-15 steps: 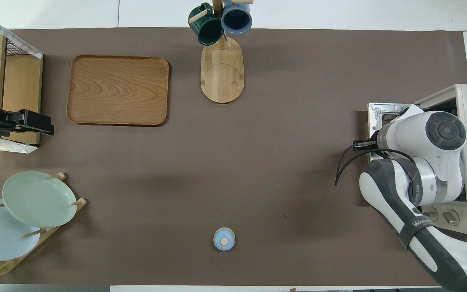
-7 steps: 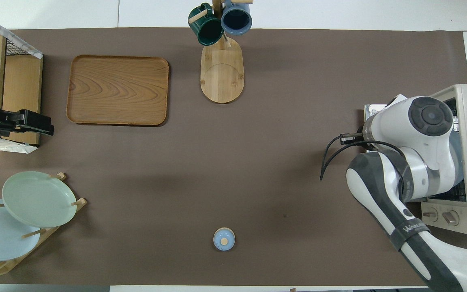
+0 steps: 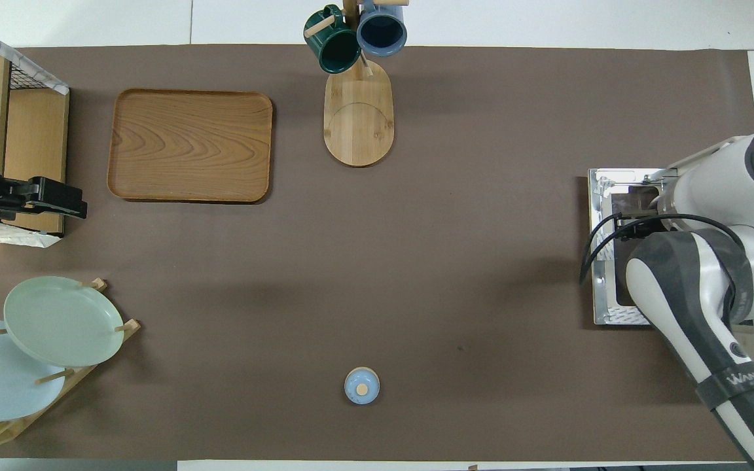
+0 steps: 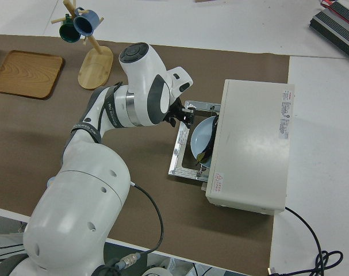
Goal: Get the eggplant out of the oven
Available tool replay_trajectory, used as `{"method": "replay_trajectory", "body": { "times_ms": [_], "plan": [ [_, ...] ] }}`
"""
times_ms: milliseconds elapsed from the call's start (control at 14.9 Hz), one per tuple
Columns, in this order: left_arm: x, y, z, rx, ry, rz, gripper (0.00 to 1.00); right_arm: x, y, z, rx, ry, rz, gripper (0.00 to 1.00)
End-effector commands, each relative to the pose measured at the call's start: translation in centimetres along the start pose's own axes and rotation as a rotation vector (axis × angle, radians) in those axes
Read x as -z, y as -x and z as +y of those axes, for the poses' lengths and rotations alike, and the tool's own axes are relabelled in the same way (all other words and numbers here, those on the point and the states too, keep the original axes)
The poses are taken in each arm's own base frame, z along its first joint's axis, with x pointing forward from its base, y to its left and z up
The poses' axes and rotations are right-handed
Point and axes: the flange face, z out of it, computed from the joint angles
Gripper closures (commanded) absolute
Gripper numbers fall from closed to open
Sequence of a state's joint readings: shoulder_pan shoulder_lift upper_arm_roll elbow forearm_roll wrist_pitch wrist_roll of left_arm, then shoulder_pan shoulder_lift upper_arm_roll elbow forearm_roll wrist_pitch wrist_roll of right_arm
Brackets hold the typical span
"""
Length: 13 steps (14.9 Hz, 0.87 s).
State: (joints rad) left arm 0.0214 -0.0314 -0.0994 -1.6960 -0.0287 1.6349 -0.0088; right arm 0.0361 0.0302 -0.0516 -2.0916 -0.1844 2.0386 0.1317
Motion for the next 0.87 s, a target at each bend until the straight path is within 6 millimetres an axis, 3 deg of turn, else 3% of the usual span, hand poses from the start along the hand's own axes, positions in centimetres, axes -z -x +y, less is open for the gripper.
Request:
{"method": "replay_trajectory", "body": {
  "times_ms": [0,468,803],
  "plan": [
    [0.4,0.2,-0.4,0.011,-0.019,0.007,0.00,-1.6,1.5,2.5,-0.006,0.006,-0.018,0.48],
    [0.4,0.2,-0.4,0.011,-0.019,0.007,0.00,-1.5,1.2,2.5,-0.017,-0.003,0.031,0.58],
    [0.4,0.2,-0.3,0.010,-0.019,0.007,0.00,-2.9,1.6,2.0,-0.052,-0.018,0.063,0.68]
  ]
}}
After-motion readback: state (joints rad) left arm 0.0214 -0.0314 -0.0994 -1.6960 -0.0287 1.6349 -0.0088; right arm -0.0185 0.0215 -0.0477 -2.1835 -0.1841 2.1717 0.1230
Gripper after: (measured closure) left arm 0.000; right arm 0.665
